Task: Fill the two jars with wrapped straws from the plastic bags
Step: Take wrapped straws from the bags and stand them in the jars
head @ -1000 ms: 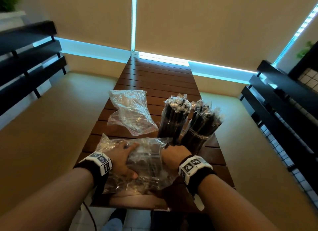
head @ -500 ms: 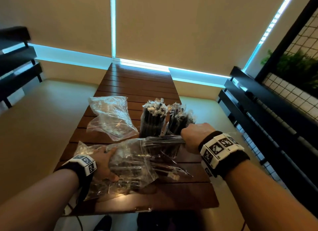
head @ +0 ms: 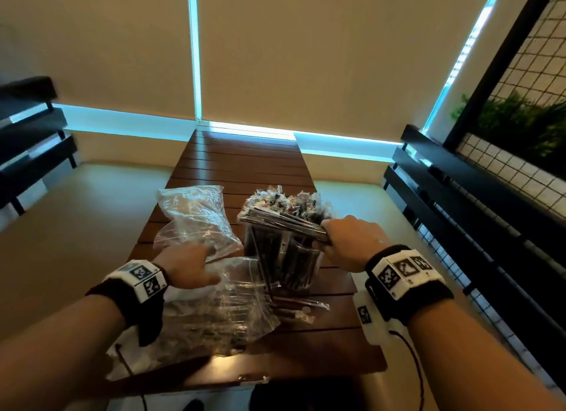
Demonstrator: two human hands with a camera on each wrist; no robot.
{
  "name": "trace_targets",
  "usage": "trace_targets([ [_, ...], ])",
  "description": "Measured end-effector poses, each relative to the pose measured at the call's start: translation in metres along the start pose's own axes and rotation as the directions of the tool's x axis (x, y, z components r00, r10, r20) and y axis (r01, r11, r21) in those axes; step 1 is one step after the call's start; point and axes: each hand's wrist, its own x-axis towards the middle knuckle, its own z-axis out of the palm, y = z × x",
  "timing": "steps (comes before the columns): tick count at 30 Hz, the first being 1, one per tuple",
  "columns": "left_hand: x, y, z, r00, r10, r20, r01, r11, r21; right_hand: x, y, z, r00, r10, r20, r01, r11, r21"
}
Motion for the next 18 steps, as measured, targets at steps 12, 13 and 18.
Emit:
trace_targets([
  [12,0.022,0.077,-0.019,0.991,-0.067,-0.117,-0.091,0.309,-0.947,0.012,-0.018,0.042,0.996,-0.021,-0.085,0.054,0.907,0.417],
  [13,0.024,0.078,-0.026,0.989,-0.079,-0.123,-0.099,0.256,-0.962,0.014,-0.02,0.043,0.992,-0.012,-0.127,0.069,0.885,0.46],
  [18,0.019,0.092,-0.073,0.975,-0.068,-0.212,-0.195,0.201,-0.96,0.026,-0.041,0.037,0.941,0.019,-0.338,0.213,0.742,0.636],
])
